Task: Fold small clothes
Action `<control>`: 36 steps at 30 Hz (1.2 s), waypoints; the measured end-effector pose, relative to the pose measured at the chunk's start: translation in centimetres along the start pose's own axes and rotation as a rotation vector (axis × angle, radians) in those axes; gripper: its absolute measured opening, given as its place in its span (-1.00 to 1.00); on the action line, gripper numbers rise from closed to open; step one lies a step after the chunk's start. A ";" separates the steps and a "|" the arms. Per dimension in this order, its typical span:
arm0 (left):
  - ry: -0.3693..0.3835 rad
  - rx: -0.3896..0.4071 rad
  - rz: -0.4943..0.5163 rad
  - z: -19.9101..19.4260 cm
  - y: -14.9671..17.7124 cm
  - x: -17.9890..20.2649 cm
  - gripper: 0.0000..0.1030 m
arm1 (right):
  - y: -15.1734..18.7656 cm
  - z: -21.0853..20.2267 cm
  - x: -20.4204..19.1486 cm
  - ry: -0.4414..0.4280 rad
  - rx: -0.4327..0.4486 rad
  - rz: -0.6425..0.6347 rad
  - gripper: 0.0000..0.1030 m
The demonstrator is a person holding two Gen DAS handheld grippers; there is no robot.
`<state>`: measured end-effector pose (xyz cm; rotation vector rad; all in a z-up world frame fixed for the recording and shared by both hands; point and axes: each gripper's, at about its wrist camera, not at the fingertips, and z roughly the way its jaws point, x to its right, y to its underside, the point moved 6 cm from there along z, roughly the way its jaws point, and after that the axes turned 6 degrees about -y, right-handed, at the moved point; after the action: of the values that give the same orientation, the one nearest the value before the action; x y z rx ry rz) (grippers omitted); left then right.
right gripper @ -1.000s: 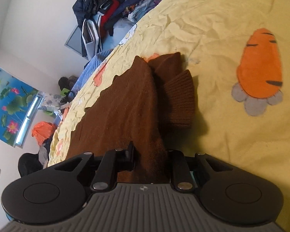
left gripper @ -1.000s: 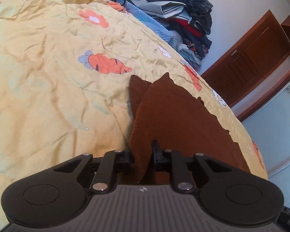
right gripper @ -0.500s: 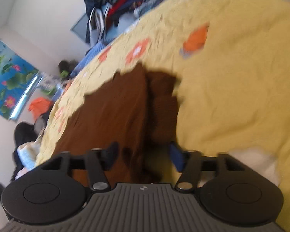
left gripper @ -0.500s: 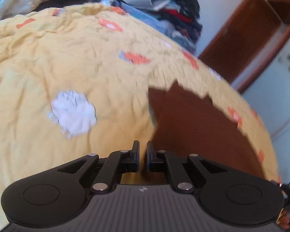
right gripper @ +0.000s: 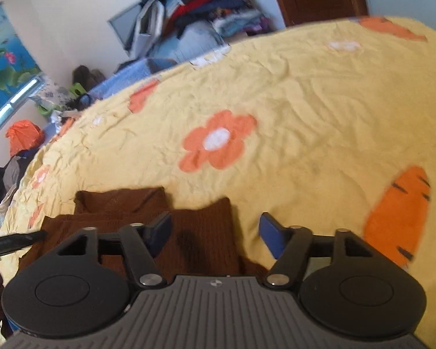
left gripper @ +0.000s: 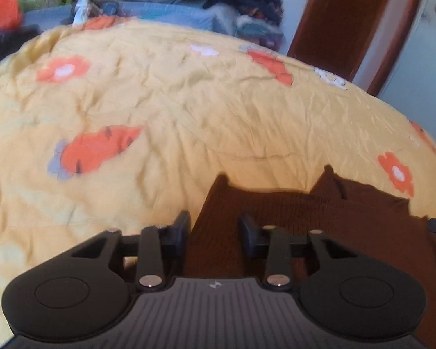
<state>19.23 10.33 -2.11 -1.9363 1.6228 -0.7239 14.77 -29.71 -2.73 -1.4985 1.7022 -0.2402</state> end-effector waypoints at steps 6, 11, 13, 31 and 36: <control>-0.029 0.165 0.071 -1.8 -1.4 1.5 -0.82 | -1.2 -1.7 -1.1 -0.040 0.094 -0.043 -0.72; -0.105 0.108 0.071 1.7 -0.1 0.7 -0.83 | -0.6 0.4 2.0 0.032 0.056 0.015 -0.73; -0.119 0.115 0.067 0.5 -0.2 0.6 -0.76 | -0.1 0.3 1.5 0.046 0.077 -0.014 -0.68; -0.005 0.122 0.185 -0.3 2.2 6.5 0.46 | 3.0 1.2 -4.3 0.116 0.030 -0.292 0.83; -0.041 0.133 0.205 -0.4 2.4 7.1 0.48 | 4.0 -0.7 -6.8 0.239 0.032 -0.343 0.84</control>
<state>18.23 2.90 -2.89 -1.6537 1.6740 -0.6864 11.01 -22.88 -1.75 -1.7903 1.6024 -0.6470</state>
